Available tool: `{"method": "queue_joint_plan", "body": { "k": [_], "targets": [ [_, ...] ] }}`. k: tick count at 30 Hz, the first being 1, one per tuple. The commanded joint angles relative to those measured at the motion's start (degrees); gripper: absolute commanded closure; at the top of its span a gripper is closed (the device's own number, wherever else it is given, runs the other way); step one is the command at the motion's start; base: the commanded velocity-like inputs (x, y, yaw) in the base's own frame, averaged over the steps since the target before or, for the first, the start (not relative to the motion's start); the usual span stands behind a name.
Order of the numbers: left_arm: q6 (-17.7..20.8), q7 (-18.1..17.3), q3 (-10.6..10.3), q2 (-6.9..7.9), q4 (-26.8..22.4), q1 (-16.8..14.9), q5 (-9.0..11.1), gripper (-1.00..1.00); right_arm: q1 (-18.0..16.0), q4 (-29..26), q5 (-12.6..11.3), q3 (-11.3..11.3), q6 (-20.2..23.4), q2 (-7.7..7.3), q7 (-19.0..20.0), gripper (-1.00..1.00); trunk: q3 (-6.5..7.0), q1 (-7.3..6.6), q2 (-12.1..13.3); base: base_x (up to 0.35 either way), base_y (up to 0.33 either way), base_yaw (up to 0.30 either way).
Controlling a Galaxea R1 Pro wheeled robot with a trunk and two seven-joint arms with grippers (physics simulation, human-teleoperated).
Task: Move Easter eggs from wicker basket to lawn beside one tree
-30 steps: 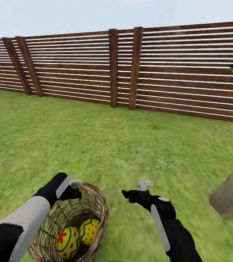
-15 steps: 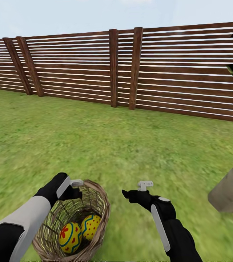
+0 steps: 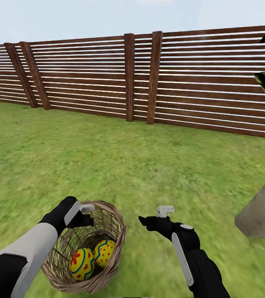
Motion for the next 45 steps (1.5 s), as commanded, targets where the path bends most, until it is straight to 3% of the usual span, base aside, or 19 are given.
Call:
{"method": "queue_joint_plan", "body": {
  "k": [1, 28, 45],
  "targets": [
    [0.18, 0.43, -0.42, 0.07, -0.05, -0.02, 0.62, -1.00, -0.03, -0.06, -0.51, -0.03, 0.30, 0.01, -0.16, -1.00, -0.05, -0.02, -0.02, -0.031, 0.006, 0.000],
    [0.32, 0.42, -0.41, -0.02, 0.09, -0.02, 0.62, -1.00, -0.03, -0.06, -0.52, -0.03, 0.30, 0.01, -0.16, -1.00, -0.05, -0.02, -0.02, -0.046, 0.001, 0.000],
    [0.00, 0.35, -1.22, -0.02, 0.09, -0.02, 0.61, -1.00, -0.03, -0.06, -0.51, -0.03, 0.30, 0.01, -0.16, -1.00, -3.82, 0.42, -0.25, 0.000, 0.000, 0.000]
  ]
}}
